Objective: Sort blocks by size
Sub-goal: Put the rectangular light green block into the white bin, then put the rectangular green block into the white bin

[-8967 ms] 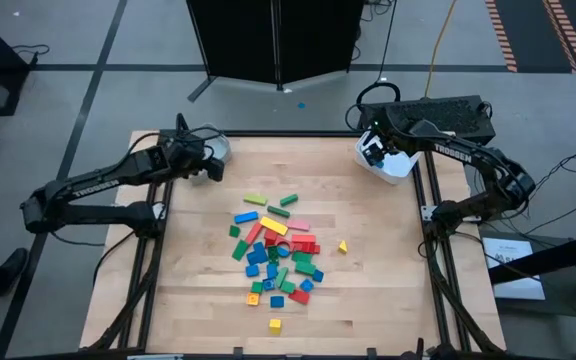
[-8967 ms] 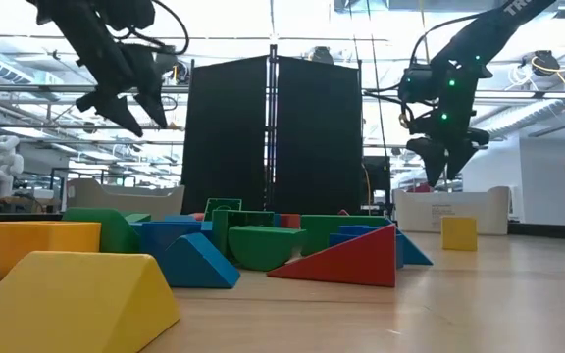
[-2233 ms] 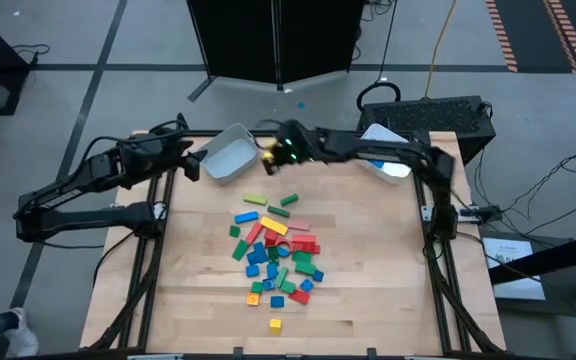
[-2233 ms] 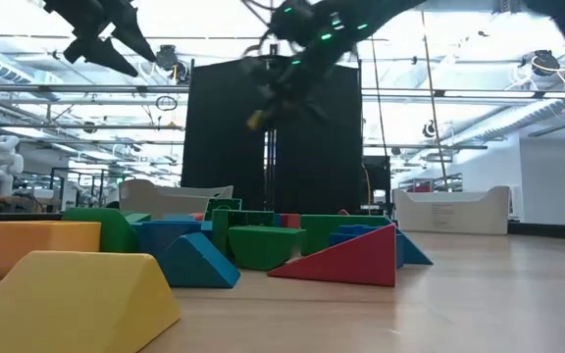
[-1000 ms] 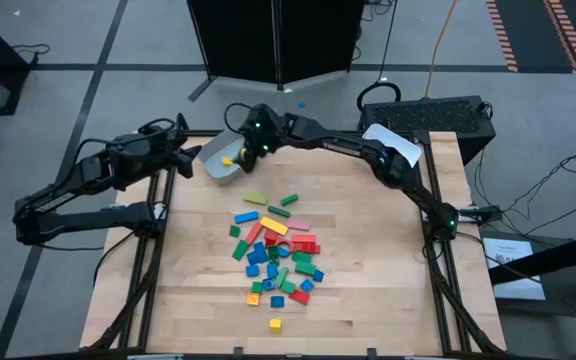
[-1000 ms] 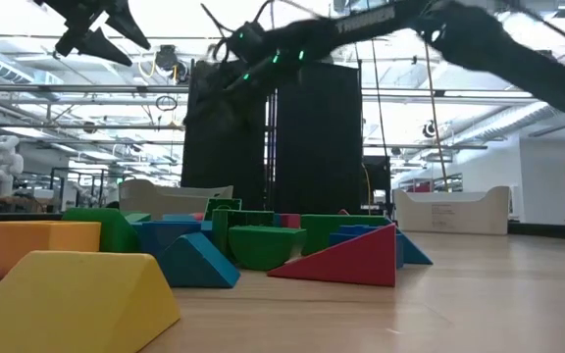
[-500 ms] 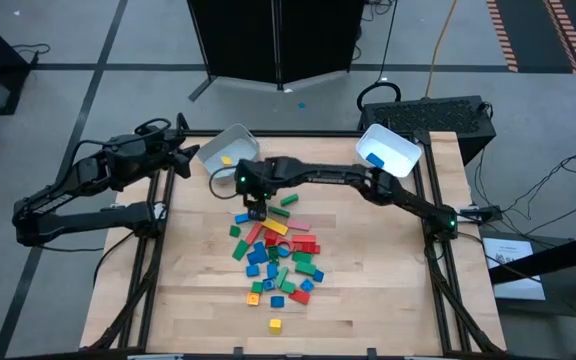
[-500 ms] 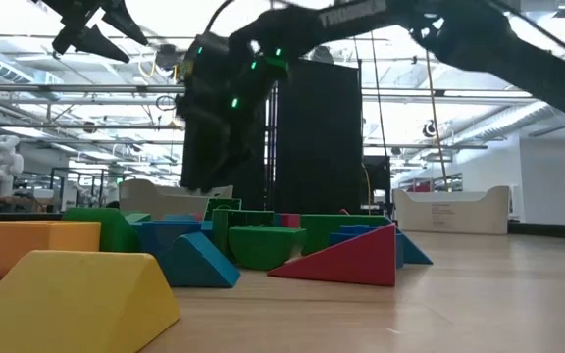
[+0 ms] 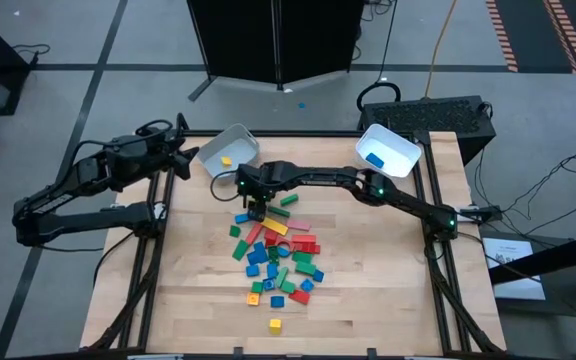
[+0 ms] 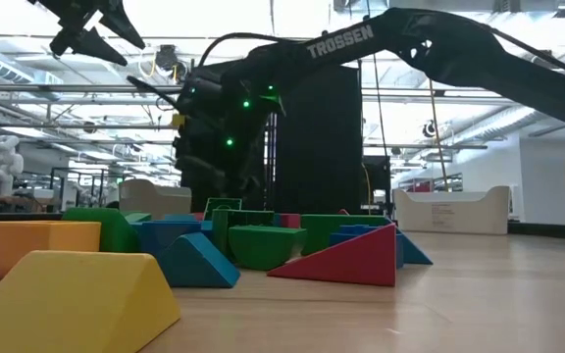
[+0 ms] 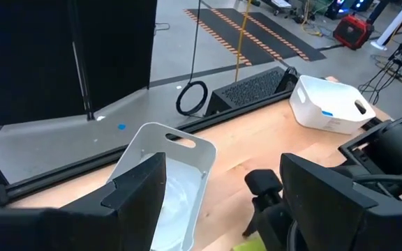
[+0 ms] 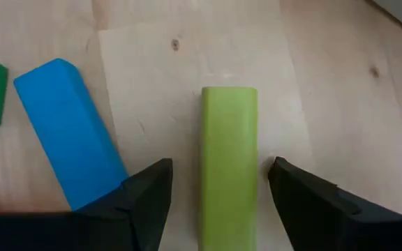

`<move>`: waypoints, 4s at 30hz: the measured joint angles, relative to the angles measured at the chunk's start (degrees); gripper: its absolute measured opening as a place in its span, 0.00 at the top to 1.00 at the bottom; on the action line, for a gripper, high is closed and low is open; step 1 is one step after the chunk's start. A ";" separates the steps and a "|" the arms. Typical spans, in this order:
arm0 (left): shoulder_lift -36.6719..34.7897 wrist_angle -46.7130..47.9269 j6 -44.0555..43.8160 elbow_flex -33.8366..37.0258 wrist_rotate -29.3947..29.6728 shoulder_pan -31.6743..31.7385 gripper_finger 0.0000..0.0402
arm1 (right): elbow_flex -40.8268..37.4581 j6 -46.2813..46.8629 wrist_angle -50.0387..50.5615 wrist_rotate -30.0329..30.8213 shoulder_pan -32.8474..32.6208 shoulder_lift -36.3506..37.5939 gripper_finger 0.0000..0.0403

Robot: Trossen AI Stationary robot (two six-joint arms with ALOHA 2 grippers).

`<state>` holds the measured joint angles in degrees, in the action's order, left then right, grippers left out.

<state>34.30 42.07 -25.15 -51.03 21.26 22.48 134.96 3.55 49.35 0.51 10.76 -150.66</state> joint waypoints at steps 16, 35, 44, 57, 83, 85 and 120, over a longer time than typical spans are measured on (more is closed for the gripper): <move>-0.07 0.63 -0.02 0.00 0.00 0.00 0.30 | -0.26 7.50 7.61 1.78 1.08 3.55 0.81; -0.41 0.70 -0.02 0.00 0.26 0.00 0.30 | -10.52 3.81 38.76 19.79 22.74 39.76 0.81; -1.07 1.30 -0.04 0.00 1.37 0.00 0.30 | -53.80 14.52 16.92 14.20 29.65 62.52 0.81; -1.07 0.41 -0.04 0.00 2.64 0.02 0.30 | -72.39 22.80 4.08 14.52 35.69 65.43 0.80; -1.07 0.50 -1.60 0.00 2.14 0.00 0.30 | -70.51 0.48 -40.22 -10.00 11.81 60.28 0.46; -1.07 0.51 -1.55 0.00 2.14 0.00 0.30 | -70.51 -2.19 -42.24 -9.37 9.99 58.37 0.47; -1.07 1.41 -1.46 0.00 1.53 0.00 0.30 | -51.39 -13.75 -18.78 2.17 3.78 30.00 0.92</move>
<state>33.23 43.48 -26.61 -51.03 22.79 22.48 83.56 -10.20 30.57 2.68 14.55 -120.66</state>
